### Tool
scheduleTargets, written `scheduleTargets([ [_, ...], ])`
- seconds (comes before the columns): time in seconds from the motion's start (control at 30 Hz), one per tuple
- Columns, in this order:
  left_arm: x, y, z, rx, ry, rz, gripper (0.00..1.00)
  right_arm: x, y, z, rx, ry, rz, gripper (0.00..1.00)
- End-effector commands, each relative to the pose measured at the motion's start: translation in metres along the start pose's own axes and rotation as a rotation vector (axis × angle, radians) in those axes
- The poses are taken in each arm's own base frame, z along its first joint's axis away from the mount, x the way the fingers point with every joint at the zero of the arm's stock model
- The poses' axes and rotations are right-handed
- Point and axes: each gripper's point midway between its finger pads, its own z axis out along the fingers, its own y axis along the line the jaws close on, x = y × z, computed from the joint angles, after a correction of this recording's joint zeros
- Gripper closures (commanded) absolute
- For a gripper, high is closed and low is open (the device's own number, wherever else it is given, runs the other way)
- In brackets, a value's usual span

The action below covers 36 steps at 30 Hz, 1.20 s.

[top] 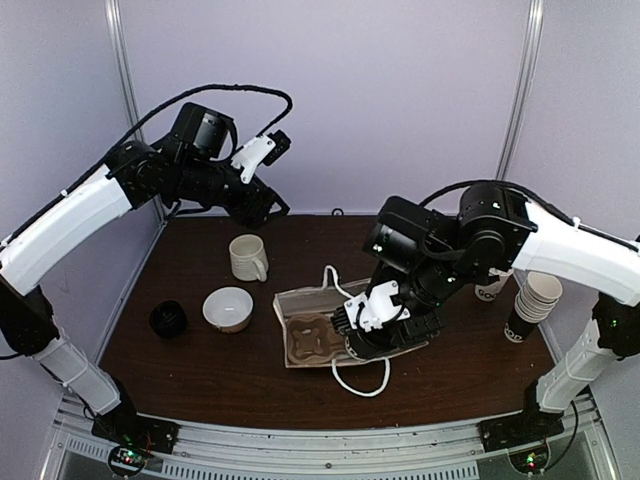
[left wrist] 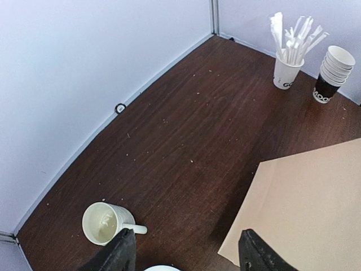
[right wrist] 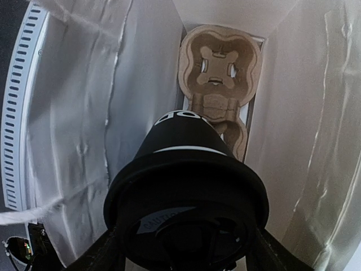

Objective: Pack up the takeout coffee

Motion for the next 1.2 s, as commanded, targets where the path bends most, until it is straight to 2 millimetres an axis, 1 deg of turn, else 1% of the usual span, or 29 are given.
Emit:
scheduleTargets([
  [0.0,0.003,0.018,0.028,-0.056,-0.008,-0.081,0.34,0.007,0.003,-0.012,0.077,0.0,-0.031,0.3],
  [0.1,0.013,0.021,0.048,-0.054,0.035,-0.104,0.34,0.005,0.011,-0.009,0.095,0.01,-0.067,0.3],
  [0.2,0.019,0.021,0.061,-0.048,0.058,-0.131,0.34,0.006,0.013,-0.004,0.141,0.03,-0.101,0.3],
  [0.37,0.03,-0.001,0.078,0.068,0.069,-0.178,0.35,0.006,0.02,-0.001,0.172,0.035,-0.129,0.3],
  [0.5,0.038,-0.006,0.086,0.09,0.075,-0.199,0.35,0.001,0.032,-0.001,0.158,0.02,-0.139,0.3],
  [0.6,0.044,-0.009,0.093,0.11,0.086,-0.206,0.35,0.002,0.04,0.005,0.176,0.037,-0.173,0.3],
  [0.73,0.049,-0.02,0.102,0.173,0.11,-0.229,0.36,0.014,0.037,0.013,0.235,0.09,-0.2,0.3],
  [0.9,0.06,-0.038,0.111,0.266,0.146,-0.261,0.37,0.025,0.034,0.016,0.287,0.111,-0.218,0.3],
  [1.03,0.071,-0.05,0.114,0.32,0.178,-0.278,0.37,0.026,0.031,0.021,0.331,0.111,-0.22,0.3],
  [1.17,0.074,-0.062,0.117,0.371,0.19,-0.276,0.37,0.025,0.029,0.024,0.351,0.107,-0.212,0.3],
])
